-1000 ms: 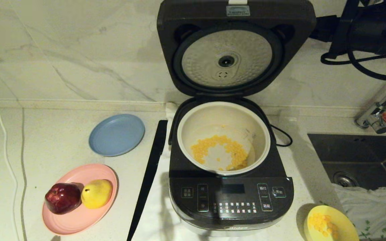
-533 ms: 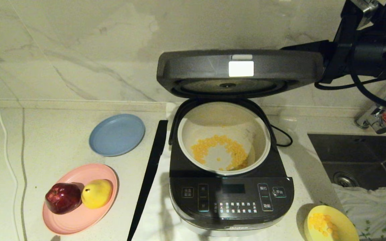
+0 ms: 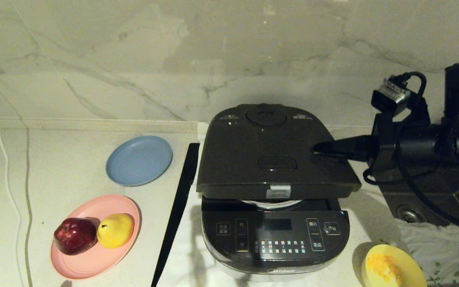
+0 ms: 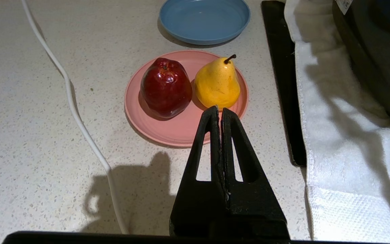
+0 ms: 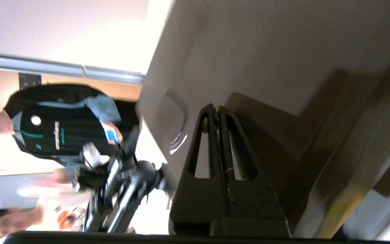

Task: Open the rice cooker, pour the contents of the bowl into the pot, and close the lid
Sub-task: Close the rice cooker

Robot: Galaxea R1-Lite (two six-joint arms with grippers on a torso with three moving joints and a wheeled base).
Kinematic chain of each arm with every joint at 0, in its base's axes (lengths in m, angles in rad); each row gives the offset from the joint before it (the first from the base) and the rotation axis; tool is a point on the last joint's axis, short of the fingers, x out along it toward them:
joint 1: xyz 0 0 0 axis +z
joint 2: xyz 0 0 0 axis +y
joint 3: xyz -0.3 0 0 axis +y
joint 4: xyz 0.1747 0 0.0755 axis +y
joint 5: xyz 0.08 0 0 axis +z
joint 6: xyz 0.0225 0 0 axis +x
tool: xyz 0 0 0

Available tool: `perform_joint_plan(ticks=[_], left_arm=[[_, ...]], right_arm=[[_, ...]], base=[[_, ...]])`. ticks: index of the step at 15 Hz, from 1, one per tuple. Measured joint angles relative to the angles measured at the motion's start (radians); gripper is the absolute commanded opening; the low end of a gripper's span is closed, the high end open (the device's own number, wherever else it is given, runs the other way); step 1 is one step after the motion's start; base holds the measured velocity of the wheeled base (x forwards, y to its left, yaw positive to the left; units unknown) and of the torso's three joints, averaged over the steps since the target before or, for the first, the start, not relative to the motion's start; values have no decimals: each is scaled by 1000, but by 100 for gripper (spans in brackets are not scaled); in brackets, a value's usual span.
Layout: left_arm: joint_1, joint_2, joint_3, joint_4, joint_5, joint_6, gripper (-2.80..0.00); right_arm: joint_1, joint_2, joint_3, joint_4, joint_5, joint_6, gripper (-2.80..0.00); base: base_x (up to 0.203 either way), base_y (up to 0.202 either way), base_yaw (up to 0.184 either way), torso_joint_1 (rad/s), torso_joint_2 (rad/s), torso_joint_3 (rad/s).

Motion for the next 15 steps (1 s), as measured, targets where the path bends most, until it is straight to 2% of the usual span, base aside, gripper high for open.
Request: perform_joint_plan(ticks=[3, 6, 15], left_arm=[[0, 0, 0, 0, 0, 0, -280], [0, 0, 0, 0, 0, -1, -280], [0, 0, 0, 0, 0, -1, -280]], right_arm=[[17, -20, 118, -3, -5, -2, -280], [27, -20, 177, -8, -50, -6, -280], [30, -20, 210, 10, -66, -33, -280]], base=[[0, 0, 0, 0, 0, 0], [0, 0, 0, 0, 0, 0], [0, 0, 0, 0, 0, 0]])
